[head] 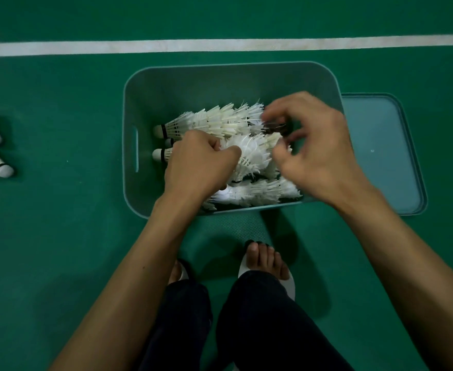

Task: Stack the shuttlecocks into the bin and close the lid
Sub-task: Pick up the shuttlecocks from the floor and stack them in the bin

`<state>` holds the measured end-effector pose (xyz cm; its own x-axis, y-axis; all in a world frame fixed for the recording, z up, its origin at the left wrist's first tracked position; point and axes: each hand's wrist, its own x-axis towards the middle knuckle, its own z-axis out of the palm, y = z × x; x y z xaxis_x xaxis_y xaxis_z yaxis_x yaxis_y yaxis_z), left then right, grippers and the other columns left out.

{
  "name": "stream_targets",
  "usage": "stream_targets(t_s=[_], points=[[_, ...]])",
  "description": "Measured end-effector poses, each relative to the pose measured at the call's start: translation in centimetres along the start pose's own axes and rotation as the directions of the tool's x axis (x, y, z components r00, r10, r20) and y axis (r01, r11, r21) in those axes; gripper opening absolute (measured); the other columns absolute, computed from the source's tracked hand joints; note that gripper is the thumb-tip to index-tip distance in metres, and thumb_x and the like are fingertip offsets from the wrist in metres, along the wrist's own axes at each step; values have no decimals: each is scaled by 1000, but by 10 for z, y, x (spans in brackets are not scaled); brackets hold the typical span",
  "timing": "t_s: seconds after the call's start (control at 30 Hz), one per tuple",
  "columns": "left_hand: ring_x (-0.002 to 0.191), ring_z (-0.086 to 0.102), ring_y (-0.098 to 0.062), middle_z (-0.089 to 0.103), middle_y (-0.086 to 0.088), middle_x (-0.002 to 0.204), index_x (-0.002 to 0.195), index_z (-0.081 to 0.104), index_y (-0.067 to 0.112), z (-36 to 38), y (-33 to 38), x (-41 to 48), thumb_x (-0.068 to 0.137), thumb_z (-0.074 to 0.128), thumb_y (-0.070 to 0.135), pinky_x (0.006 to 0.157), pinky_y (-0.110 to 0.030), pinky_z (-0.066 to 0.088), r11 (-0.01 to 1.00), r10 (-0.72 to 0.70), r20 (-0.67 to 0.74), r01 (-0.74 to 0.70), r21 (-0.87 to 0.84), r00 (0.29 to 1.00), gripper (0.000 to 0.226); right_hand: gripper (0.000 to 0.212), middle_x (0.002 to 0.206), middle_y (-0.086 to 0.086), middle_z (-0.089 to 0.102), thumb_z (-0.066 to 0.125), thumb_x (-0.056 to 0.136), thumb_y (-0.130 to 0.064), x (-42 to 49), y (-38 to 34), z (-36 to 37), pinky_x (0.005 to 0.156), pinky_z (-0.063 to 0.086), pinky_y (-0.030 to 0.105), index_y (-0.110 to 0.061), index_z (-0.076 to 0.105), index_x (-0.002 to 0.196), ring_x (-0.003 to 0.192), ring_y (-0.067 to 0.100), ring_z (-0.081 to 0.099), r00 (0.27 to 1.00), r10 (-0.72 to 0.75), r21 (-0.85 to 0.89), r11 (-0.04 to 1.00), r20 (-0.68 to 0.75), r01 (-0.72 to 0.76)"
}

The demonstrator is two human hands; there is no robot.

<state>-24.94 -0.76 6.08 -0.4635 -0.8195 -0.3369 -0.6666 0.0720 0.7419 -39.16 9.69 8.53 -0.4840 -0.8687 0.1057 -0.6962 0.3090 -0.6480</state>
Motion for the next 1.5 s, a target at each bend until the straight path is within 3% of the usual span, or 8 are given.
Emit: stream_targets(t_s=[0.1, 0.27, 0.57, 0.8, 1.03, 1.27, 1.4, 1.5], points=[[49, 32, -20, 34, 4, 46, 51, 39, 17, 0, 0, 3, 78, 66, 26, 53, -28, 28, 1000, -11, 4, 11, 28, 1000, 40, 39, 114, -3, 70, 66, 72, -18, -12, -7, -1, 95, 50, 38, -14, 75, 111, 114, 20, 56, 954, -133, -43, 988, 268, 149], [46, 30, -16, 38, -4, 53, 60, 50, 7, -1, 1, 4, 86, 65, 24, 53, -28, 26, 998, -14, 22, 15, -54, 1000, 35, 16, 97, -2, 75, 80, 83, -26, -6, 0, 6, 91, 51, 42, -17, 80, 97, 103, 19, 57, 952, -94, -217, 963, 291, 162], [86, 70, -18, 77, 0, 83, 95, 62, 19, 1, 4, 4, 93, 57, 62, 81, -35, 52, 995, -70, -13, 69, -71, 997, 44, 12, 79, 19, 61, 62, 89, -14, 35, 4, -18, 64, 41, 37, -8, 72, 86, 74, 39, 58, 909, 310, -519, 748, -278, -414], [85, 73, -14, 77, 4, 77, 114, 59, 25, 3, -4, 2, 89, 61, 61, 89, -43, 57, 996, -92, 57, 93, -13, 994, 44, 15, 113, 22, 68, 64, 89, 0, 56, 7, 24, 70, 40, 38, -1, 66, 104, 103, 42, 66, 909, 357, -557, 720, -216, -415], [93, 73, -20, 76, 3, 92, 116, 59, 26, -2, -8, 4, 78, 58, 65, 88, -46, 59, 990, -132, 100, 136, -28, 986, 54, 25, 67, 1, 50, 53, 95, -3, 70, 18, 31, 64, 40, 30, -9, 52, 71, 71, 28, 54, 807, 558, -256, 766, -191, -590], [85, 73, -23, 71, 3, 93, 107, 59, 25, -2, -11, 6, 83, 62, 60, 84, -48, 60, 993, -119, 106, 121, -5, 987, 43, 25, 73, 0, 47, 46, 101, -8, 93, 27, 34, 60, 40, 31, -9, 48, 76, 62, 16, 46, 658, 750, 43, 661, -69, -749], [82, 73, -23, 69, 5, 89, 103, 60, 26, -1, -14, 10, 87, 64, 57, 83, -47, 60, 993, -117, 91, 116, 12, 989, 35, 24, 82, 2, 45, 39, 102, -5, 96, 26, 37, 62, 43, 31, -16, 54, 117, 73, 17, 46, 516, 849, 339, 456, 110, -823], [85, 72, -23, 67, 7, 92, 107, 61, 25, -1, -13, 10, 89, 63, 58, 84, -48, 59, 994, -107, 98, 105, 32, 989, 37, 16, 77, 0, 39, 36, 104, -7, 93, 30, 33, 64, 47, 23, -13, 35, 90, 64, 13, 40, 507, 841, 395, 407, 190, -823]])
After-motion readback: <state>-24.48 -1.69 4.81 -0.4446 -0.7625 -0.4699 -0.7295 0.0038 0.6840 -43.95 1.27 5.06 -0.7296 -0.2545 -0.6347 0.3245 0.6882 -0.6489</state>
